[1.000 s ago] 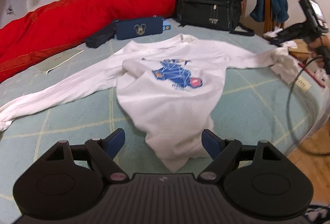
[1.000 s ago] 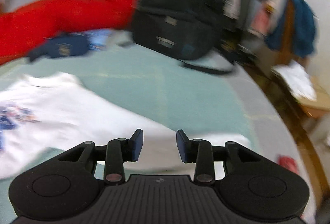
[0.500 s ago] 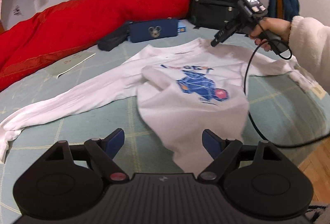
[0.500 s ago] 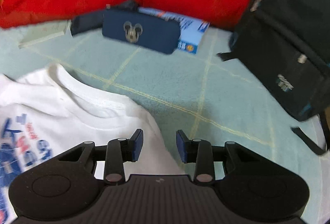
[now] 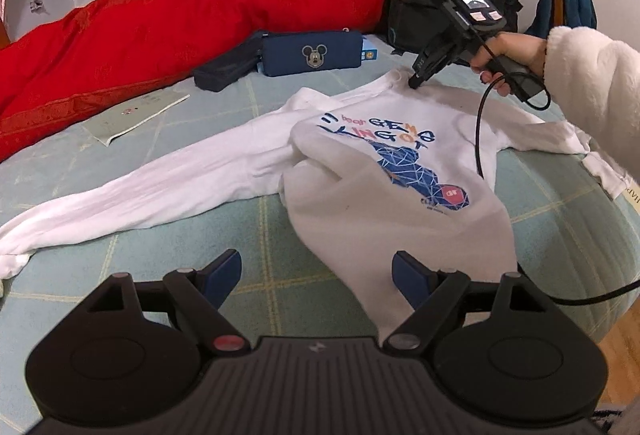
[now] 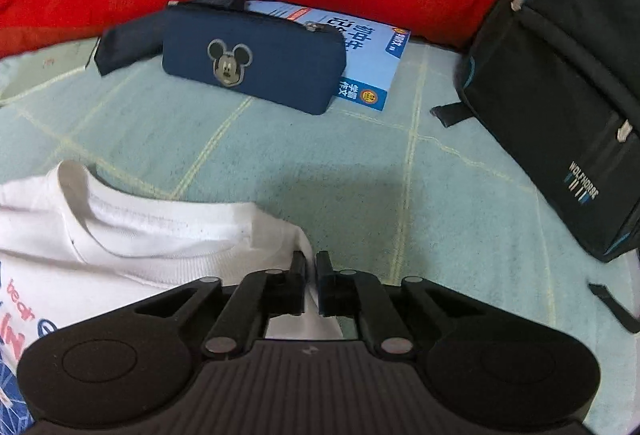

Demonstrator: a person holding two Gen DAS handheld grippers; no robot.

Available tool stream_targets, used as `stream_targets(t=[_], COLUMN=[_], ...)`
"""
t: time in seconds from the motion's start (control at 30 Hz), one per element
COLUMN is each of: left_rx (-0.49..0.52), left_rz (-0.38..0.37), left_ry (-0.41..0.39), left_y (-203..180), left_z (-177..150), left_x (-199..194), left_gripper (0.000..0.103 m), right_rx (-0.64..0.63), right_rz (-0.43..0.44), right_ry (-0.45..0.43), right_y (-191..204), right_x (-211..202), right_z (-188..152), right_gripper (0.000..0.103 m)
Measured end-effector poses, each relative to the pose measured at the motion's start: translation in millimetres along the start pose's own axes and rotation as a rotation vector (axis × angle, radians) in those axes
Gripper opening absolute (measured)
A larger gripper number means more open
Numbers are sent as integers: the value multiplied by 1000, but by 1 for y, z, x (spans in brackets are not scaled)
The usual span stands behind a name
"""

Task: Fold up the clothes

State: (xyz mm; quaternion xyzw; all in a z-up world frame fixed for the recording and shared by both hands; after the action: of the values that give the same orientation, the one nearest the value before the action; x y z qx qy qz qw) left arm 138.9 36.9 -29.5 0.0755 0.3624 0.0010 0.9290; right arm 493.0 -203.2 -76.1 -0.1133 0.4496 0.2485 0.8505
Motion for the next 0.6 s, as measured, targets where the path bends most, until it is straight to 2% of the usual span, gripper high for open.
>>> stream_targets(t=[0.13,0.2,0.3,0.37,0.47,0.6], left_rx=[-16,-24,-37,-33,-45,-62], left_rz=[2,3,4,5,9,14], left_ry=[-5,-7,-11,-11,-3,7], left_y=[5,7,11,11,16,24], left_z=[0,0,1,-1,-4,-8], left_x=[0,-1,-1,-2,0,3], left_gripper=[83,83,83,83,83,83], right_rx=[-28,-52,-109,-171,-272,-396], right_rz=[71,139,241,275,326,359], right_ry=[-47,-75,-96,-101,-72,12], right_y=[13,25,54,81,123,177], right_x=[-31,-46,-56,-55,-39,-3], right_z=[4,9,23,35,52,64], right_gripper=[17,29,34,36,46,46])
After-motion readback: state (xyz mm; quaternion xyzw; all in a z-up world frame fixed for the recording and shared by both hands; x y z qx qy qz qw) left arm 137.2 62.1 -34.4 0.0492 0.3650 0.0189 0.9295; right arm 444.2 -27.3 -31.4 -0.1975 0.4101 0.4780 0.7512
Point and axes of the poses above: each gripper's, at about its wrist camera, not at the fingertips, and x roughly the way its jaws point, y to its left, z to its top, the point moved 1 cm from there along x, roughly the way its jaws point, and after that the axes turned 9 degrees about z, right-handed, at the moved point
